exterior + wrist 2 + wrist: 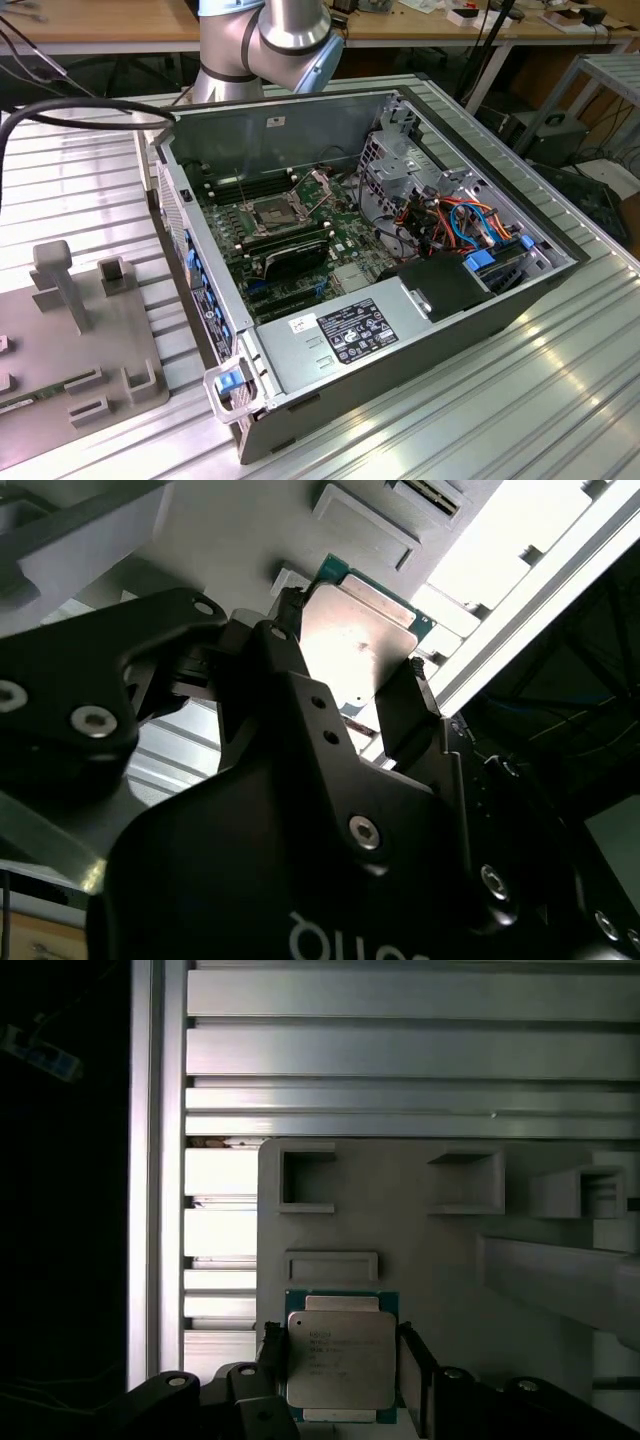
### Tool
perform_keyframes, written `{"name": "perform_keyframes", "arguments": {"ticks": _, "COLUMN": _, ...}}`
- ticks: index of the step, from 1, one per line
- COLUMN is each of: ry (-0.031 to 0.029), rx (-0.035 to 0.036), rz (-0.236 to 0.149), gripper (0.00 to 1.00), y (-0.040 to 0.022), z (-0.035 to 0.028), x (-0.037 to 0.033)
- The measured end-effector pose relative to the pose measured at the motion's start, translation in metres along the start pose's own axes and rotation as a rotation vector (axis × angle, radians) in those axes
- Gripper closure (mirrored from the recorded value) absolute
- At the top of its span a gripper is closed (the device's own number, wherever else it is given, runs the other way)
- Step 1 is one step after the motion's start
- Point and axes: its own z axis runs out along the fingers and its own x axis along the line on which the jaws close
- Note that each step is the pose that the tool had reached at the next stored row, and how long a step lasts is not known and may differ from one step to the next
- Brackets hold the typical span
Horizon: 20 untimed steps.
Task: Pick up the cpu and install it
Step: 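Pick up the cpu and move it towards the insertion slot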
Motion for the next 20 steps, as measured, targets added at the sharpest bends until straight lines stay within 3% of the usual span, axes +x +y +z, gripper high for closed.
{"name": "perform_keyframes", "arguments": {"ticks": 20, "ry": 0.0000, "rx": 0.0000, "rz": 0.000, "gripper": 0.45, "y": 0.0017, "z": -0.0364, "x": -0.0001}}
